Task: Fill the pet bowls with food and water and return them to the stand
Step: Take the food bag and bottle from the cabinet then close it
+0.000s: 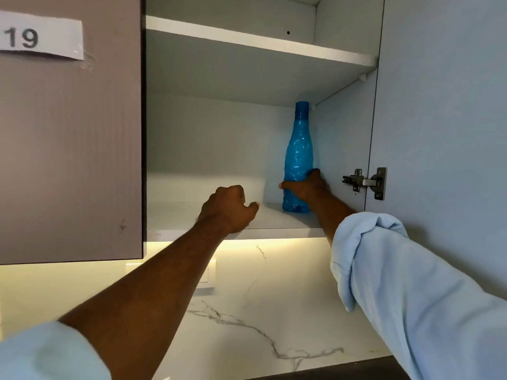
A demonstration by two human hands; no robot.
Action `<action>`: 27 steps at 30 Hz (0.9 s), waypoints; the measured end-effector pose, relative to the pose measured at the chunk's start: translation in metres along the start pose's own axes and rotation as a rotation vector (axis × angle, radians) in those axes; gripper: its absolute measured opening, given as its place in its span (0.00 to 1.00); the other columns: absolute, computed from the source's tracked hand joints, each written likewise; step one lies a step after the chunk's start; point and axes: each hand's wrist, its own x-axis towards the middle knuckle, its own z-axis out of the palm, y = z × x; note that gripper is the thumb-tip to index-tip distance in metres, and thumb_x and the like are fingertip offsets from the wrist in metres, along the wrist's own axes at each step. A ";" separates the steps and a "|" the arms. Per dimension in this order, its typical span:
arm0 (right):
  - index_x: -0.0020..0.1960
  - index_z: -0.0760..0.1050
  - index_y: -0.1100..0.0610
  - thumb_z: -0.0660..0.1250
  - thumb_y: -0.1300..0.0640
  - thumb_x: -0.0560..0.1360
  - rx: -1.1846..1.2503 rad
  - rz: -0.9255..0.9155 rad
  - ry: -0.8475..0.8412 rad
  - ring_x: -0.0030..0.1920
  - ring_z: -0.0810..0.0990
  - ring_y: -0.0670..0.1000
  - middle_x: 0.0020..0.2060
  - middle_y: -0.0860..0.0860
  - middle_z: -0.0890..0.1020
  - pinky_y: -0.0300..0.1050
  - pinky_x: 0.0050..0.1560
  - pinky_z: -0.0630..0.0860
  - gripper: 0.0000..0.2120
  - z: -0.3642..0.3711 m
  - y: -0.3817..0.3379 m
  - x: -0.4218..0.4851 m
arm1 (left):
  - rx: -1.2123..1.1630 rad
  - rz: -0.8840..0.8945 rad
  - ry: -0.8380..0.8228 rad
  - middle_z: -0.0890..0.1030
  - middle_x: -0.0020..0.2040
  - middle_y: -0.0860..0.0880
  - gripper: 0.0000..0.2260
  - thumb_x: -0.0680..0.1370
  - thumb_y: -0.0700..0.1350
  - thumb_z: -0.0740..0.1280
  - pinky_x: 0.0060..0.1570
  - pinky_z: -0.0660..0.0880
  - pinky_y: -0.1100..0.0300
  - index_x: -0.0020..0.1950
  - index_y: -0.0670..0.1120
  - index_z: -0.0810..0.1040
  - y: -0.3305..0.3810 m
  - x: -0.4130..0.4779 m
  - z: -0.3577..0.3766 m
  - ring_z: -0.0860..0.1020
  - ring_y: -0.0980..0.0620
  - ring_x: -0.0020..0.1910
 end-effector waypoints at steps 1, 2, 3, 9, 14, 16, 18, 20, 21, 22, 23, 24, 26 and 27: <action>0.75 0.65 0.55 0.85 0.41 0.62 0.005 -0.004 0.007 0.66 0.79 0.58 0.68 0.54 0.77 0.56 0.64 0.80 0.50 -0.002 -0.002 -0.006 | 0.007 -0.010 0.006 0.78 0.52 0.48 0.18 0.79 0.60 0.69 0.47 0.70 0.56 0.56 0.46 0.79 0.001 -0.002 -0.002 0.77 0.46 0.50; 0.75 0.65 0.55 0.85 0.41 0.63 0.005 -0.014 0.012 0.65 0.79 0.58 0.68 0.54 0.77 0.57 0.64 0.80 0.49 -0.005 -0.005 -0.014 | 0.013 -0.019 0.008 0.77 0.52 0.48 0.17 0.79 0.59 0.69 0.47 0.70 0.56 0.56 0.46 0.80 0.003 -0.005 -0.004 0.77 0.46 0.50; 0.75 0.65 0.55 0.85 0.42 0.63 0.004 -0.021 0.015 0.65 0.79 0.58 0.67 0.54 0.78 0.57 0.64 0.81 0.49 -0.007 -0.008 -0.022 | 0.025 -0.026 0.006 0.78 0.52 0.48 0.17 0.79 0.59 0.69 0.48 0.71 0.55 0.55 0.46 0.80 0.004 -0.007 -0.006 0.78 0.44 0.52; 0.73 0.68 0.54 0.85 0.42 0.62 0.049 -0.077 0.003 0.61 0.80 0.54 0.62 0.51 0.79 0.54 0.63 0.81 0.46 -0.024 -0.024 -0.070 | 0.180 -0.081 -0.055 0.84 0.54 0.45 0.23 0.81 0.64 0.63 0.48 0.76 0.54 0.58 0.45 0.82 0.007 -0.023 -0.018 0.81 0.44 0.53; 0.73 0.69 0.53 0.86 0.41 0.61 0.098 -0.091 0.001 0.62 0.81 0.55 0.64 0.51 0.80 0.56 0.64 0.81 0.47 -0.032 -0.037 -0.104 | 0.214 -0.029 -0.029 0.84 0.54 0.46 0.22 0.83 0.63 0.61 0.52 0.79 0.52 0.59 0.46 0.81 0.005 -0.059 -0.026 0.82 0.46 0.53; 0.73 0.69 0.53 0.85 0.40 0.60 0.110 -0.106 0.000 0.62 0.81 0.55 0.64 0.51 0.80 0.56 0.64 0.82 0.48 -0.034 -0.042 -0.118 | 0.186 -0.007 0.013 0.84 0.54 0.46 0.21 0.83 0.62 0.61 0.53 0.79 0.52 0.59 0.45 0.82 0.003 -0.073 -0.034 0.82 0.46 0.53; 0.72 0.70 0.52 0.85 0.37 0.56 0.127 -0.121 -0.006 0.60 0.82 0.54 0.63 0.50 0.80 0.56 0.63 0.82 0.50 -0.036 -0.050 -0.136 | 0.148 0.013 0.041 0.84 0.52 0.47 0.20 0.83 0.61 0.62 0.51 0.78 0.54 0.58 0.45 0.82 0.000 -0.085 -0.044 0.81 0.47 0.51; 0.71 0.71 0.52 0.83 0.34 0.50 0.160 -0.144 -0.005 0.59 0.82 0.53 0.62 0.49 0.81 0.56 0.62 0.82 0.54 -0.036 -0.058 -0.156 | 0.078 0.026 0.079 0.84 0.50 0.47 0.17 0.82 0.59 0.65 0.47 0.76 0.56 0.55 0.46 0.82 -0.004 -0.100 -0.053 0.80 0.48 0.49; 0.71 0.71 0.51 0.83 0.34 0.50 0.170 -0.163 -0.005 0.59 0.82 0.52 0.62 0.49 0.81 0.56 0.62 0.83 0.54 -0.037 -0.062 -0.164 | 0.035 0.037 0.119 0.84 0.49 0.47 0.16 0.82 0.58 0.67 0.46 0.75 0.57 0.54 0.46 0.82 -0.005 -0.106 -0.055 0.80 0.49 0.47; 0.71 0.71 0.51 0.83 0.34 0.51 0.177 -0.183 -0.007 0.59 0.83 0.52 0.61 0.48 0.81 0.55 0.62 0.83 0.53 -0.037 -0.065 -0.174 | -0.002 0.051 0.164 0.85 0.48 0.48 0.15 0.81 0.57 0.68 0.45 0.74 0.57 0.52 0.46 0.83 -0.007 -0.113 -0.058 0.80 0.49 0.46; 0.70 0.70 0.51 0.85 0.36 0.54 0.186 -0.198 -0.013 0.59 0.83 0.51 0.61 0.48 0.81 0.55 0.62 0.83 0.50 -0.038 -0.069 -0.186 | -0.034 0.066 0.209 0.85 0.47 0.48 0.14 0.81 0.56 0.68 0.45 0.74 0.58 0.51 0.46 0.84 -0.009 -0.122 -0.061 0.80 0.49 0.46; 0.70 0.70 0.51 0.86 0.39 0.58 0.199 -0.209 -0.019 0.58 0.83 0.50 0.61 0.48 0.81 0.53 0.61 0.83 0.47 -0.038 -0.071 -0.198 | -0.056 0.086 0.257 0.85 0.45 0.49 0.13 0.80 0.55 0.69 0.45 0.74 0.58 0.49 0.46 0.84 -0.011 -0.132 -0.063 0.80 0.49 0.45; 0.70 0.69 0.51 0.86 0.44 0.63 0.224 -0.225 -0.025 0.57 0.83 0.47 0.61 0.46 0.80 0.48 0.59 0.83 0.43 -0.038 -0.074 -0.220 | -0.067 0.125 0.320 0.85 0.43 0.49 0.12 0.80 0.54 0.69 0.45 0.73 0.57 0.45 0.46 0.84 -0.016 -0.152 -0.066 0.79 0.49 0.46; 0.71 0.69 0.51 0.86 0.44 0.64 0.228 -0.230 -0.037 0.55 0.82 0.45 0.60 0.45 0.80 0.44 0.57 0.82 0.42 -0.037 -0.074 -0.234 | -0.069 0.125 0.326 0.84 0.42 0.50 0.12 0.80 0.53 0.69 0.45 0.72 0.57 0.44 0.46 0.83 -0.020 -0.163 -0.067 0.79 0.49 0.46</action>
